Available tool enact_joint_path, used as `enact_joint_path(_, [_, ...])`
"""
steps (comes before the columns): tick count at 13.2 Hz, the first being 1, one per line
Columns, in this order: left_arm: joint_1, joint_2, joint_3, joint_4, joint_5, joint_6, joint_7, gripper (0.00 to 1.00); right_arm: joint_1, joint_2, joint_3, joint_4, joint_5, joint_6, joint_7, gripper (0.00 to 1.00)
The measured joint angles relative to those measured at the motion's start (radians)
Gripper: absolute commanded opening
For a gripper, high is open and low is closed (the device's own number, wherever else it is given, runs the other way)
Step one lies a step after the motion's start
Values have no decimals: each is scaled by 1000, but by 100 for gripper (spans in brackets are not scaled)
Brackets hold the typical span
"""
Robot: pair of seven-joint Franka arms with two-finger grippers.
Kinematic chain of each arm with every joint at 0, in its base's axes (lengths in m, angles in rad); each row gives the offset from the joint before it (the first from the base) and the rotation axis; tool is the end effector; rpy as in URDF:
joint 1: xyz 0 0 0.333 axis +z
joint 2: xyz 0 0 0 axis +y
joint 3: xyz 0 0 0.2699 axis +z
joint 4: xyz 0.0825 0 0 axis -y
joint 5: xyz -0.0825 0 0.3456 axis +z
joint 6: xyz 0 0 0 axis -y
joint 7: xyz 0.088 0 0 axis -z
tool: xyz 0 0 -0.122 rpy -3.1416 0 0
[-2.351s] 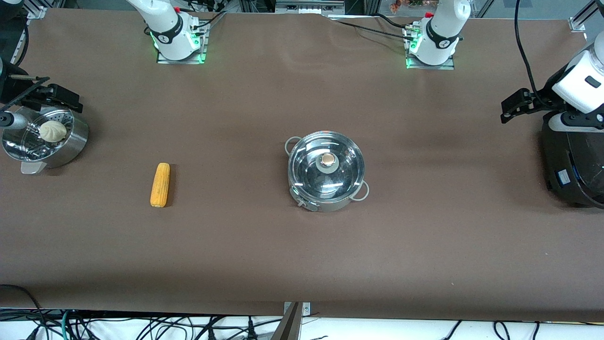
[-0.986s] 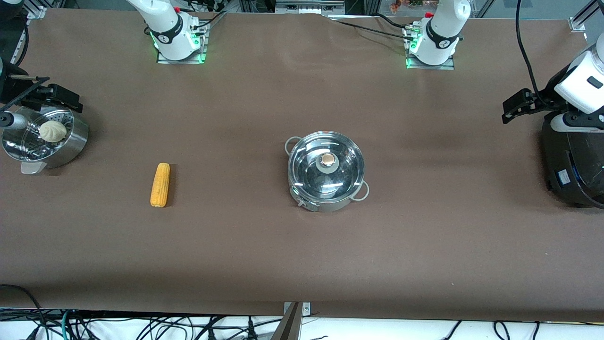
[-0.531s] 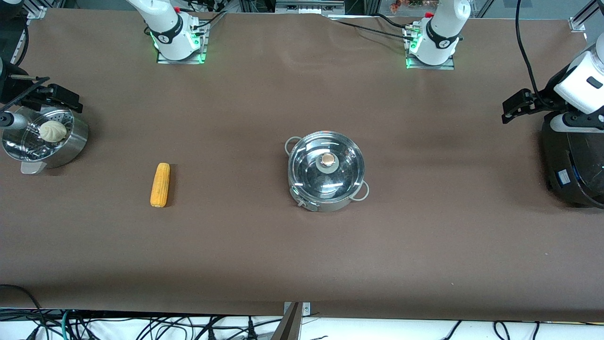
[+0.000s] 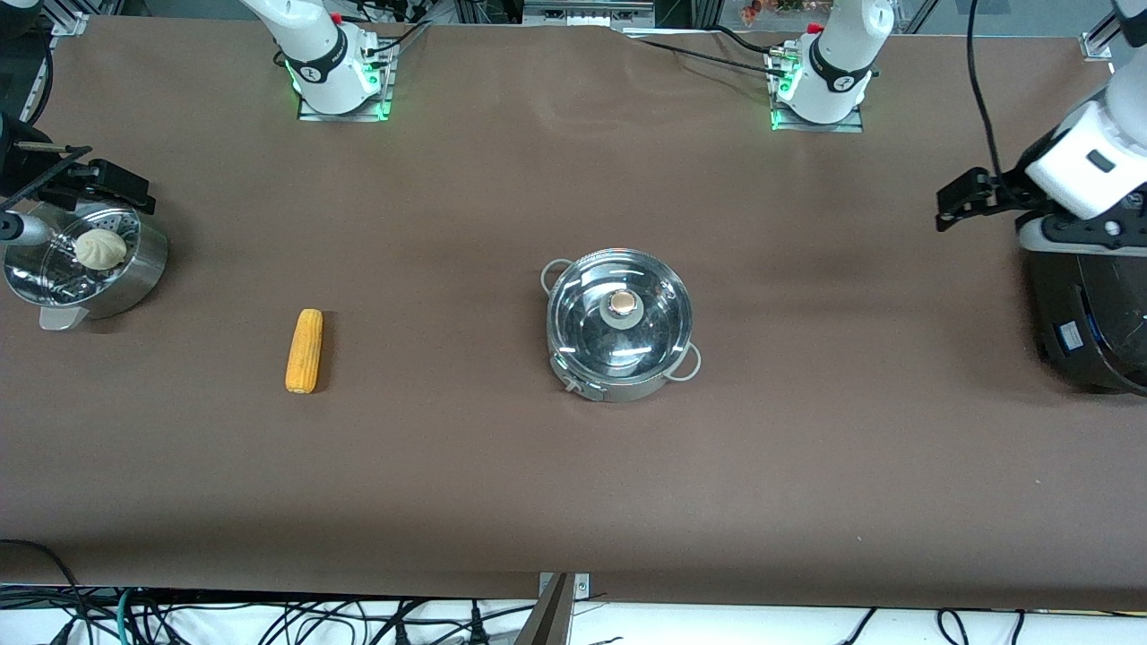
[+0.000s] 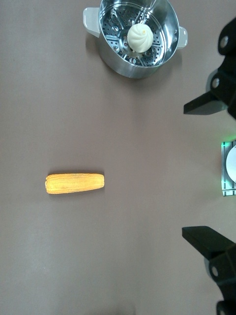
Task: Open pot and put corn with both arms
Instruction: 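Reach the left gripper to the lid knob while the right gripper reaches the corn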
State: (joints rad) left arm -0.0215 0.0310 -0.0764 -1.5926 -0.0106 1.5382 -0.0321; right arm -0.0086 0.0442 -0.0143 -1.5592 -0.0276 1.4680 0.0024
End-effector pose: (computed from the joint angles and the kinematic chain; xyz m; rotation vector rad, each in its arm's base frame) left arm 0.5150 -0.0514 0.5354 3.1296 -0.1029 -0.1347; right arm 0.5130 -0.0152 0.5375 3.1073 -0.0409 -0.2111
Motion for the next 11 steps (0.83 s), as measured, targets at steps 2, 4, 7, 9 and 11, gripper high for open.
enact_joint_path(2, [-69,28,-7,0,-8,-6,0,100,0,0,0,7,0,1,0,100])
enact_joint_path(4, [-174,64,-10,3,-9,-5,-2,100,-1,4,-1,7,0,4,0,100])
enact_joint_path(7, [-282,179,-13,82,-25,6,-5,100,-1,37,-1,7,0,26,0,100])
enact_joint_path(9, [-318,299,-13,180,-57,15,-5,100,-1,77,0,5,0,41,0,100])
enact_joint_path(11, [-353,409,-13,266,-67,43,-5,100,0,134,2,5,3,79,1,100])
